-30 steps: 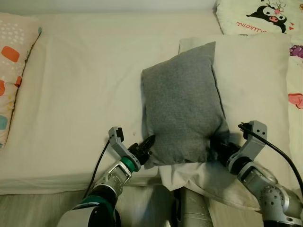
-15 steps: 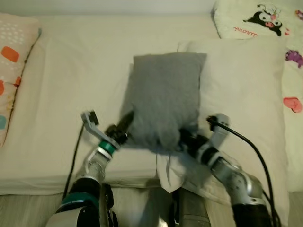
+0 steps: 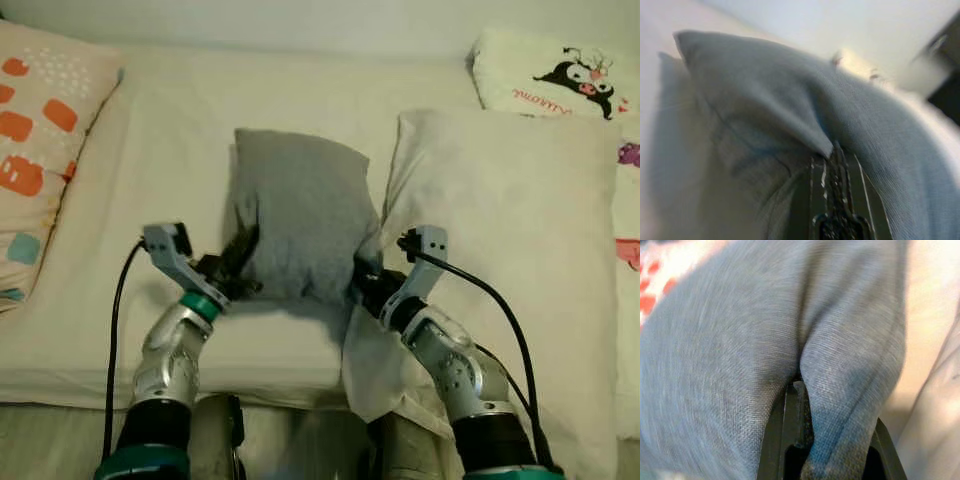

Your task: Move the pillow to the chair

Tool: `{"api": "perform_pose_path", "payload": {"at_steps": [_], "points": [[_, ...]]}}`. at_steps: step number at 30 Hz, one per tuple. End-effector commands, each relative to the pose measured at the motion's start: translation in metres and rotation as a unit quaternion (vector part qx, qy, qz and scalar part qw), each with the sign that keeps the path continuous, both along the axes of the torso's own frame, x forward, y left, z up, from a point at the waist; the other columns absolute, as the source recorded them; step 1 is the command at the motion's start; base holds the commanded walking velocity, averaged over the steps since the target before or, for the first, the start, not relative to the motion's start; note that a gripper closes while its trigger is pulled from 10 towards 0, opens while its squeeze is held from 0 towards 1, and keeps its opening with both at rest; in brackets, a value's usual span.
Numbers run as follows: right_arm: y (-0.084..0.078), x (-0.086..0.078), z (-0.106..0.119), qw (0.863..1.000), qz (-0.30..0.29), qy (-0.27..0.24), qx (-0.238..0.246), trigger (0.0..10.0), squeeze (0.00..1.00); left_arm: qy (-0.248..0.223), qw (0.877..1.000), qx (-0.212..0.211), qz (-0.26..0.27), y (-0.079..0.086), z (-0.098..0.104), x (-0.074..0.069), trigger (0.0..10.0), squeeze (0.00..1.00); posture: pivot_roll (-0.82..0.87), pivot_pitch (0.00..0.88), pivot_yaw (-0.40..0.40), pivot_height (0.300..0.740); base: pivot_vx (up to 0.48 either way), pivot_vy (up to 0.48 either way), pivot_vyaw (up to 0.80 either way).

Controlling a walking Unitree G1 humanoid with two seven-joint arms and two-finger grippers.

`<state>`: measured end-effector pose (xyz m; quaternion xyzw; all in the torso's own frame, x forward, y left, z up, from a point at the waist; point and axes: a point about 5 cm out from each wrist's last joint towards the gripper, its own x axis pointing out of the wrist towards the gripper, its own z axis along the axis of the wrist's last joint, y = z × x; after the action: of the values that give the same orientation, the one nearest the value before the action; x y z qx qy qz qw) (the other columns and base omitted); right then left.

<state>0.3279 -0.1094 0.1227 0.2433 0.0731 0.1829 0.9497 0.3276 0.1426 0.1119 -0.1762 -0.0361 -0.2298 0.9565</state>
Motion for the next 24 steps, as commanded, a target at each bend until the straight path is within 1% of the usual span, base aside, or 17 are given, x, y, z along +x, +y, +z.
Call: {"api": "perform_pose_path", "payload": {"at_steps": [1,2,3,4,5,6,8,11,12,13,16,17,20,22,24], "points": [[0.011,0.002,0.013,0.999,0.007,-0.032,0.014,10.0,0.0,0.01,0.999,0.036,-0.039,-0.019,-0.004,-0.003,10.0,0.0,0.09,0.009,0.009,0.597,0.0,0.0,0.0],[0.011,0.002,0.013,0.999,0.007,-0.032,0.014,10.0,0.0,0.01,0.999,0.036,-0.039,-0.019,-0.004,-0.003,10.0,0.0,0.09,0.009,0.009,0.597,0.0,0.0,0.0],[0.011,0.002,0.014,0.999,-0.002,-0.041,0.007,10.0,0.0,0.014,0.998,0.051,-0.032,-0.017,-0.003,-0.004,10.0,0.0,0.1,0.008,0.002,0.597,0.0,0.0,0.0],[0.011,0.002,0.014,0.999,-0.002,-0.041,0.007,10.0,0.0,0.014,0.998,0.051,-0.032,-0.017,-0.003,-0.004,10.0,0.0,0.1,0.008,0.002,0.597,0.0,0.0,0.0],[0.013,0.002,0.013,0.999,-0.006,-0.047,-0.014,10.0,0.0,0.017,0.998,0.059,-0.022,-0.015,-0.001,-0.003,10.0,0.0,0.1,0.003,0.0,0.597,0.0,0.0,0.0],[0.017,0.002,0.011,0.998,-0.005,-0.056,-0.035,10.0,0.0,0.016,0.998,0.066,0.002,-0.011,0.003,-0.003,10.0,0.0,0.11,0.0,0.002,0.597,0.0,0.0,0.0],[0.023,0.002,0.01,0.996,0.001,-0.065,-0.054,10.0,0.0,0.017,0.997,0.072,0.023,-0.007,0.005,-0.003,10.0,0.0,0.11,0.0,-0.002,0.597,0.0,0.0,0.0],[0.025,0.002,0.009,0.996,0.002,-0.07,-0.054,10.0,0.0,0.019,0.997,0.076,0.029,-0.007,0.006,-0.005,10.0,0.0,0.11,0.0,-0.002,0.597,0.0,0.0,0.0],[0.025,0.002,0.01,0.996,0.002,-0.072,-0.05,10.0,0.0,0.011,0.996,0.075,0.044,-0.005,0.009,-0.005,10.0,0.0,0.11,0.0,-0.013,0.597,0.0,0.0,0.0],[0.025,0.002,0.01,0.996,0.002,-0.072,-0.05,10.0,0.0,0.011,0.996,0.075,0.044,-0.005,0.009,-0.005,10.0,0.0,0.11,0.0,-0.013,0.597,0.0,0.0,0.0],[0.026,0.001,0.009,0.996,0.001,-0.079,-0.045,10.0,0.0,0.002,0.995,0.059,0.084,0.001,0.015,-0.002,10.0,0.0,0.1,0.0,-0.013,0.602,0.0,0.0,0.0],[0.026,0.001,0.009,0.996,0.001,-0.079,-0.045,10.0,0.0,0.002,0.995,0.059,0.084,0.001,0.015,-0.002,10.0,0.0,0.1,0.0,-0.013,0.602,0.0,0.0,0.0],[0.026,0.0,0.009,0.996,-0.001,-0.081,-0.043,10.0,0.0,0.006,0.993,0.07,0.093,-0.001,0.014,-0.003,10.0,0.0,0.1,0.0,-0.016,0.612,0.0,0.0,0.0],[0.025,-0.001,0.007,0.996,-0.006,-0.081,-0.046,10.0,0.0,0.006,0.99,0.09,0.104,-0.003,0.011,-0.005,10.0,0.0,0.09,0.0,-0.017,0.622,0.0,0.0,0.0],[0.025,-0.001,0.006,0.996,-0.008,-0.081,-0.048,10.0,0.0,0.004,0.99,0.095,0.107,-0.003,0.011,-0.006,10.0,0.0,0.09,0.0,-0.017,0.627,0.0,0.0,0.0]]}}
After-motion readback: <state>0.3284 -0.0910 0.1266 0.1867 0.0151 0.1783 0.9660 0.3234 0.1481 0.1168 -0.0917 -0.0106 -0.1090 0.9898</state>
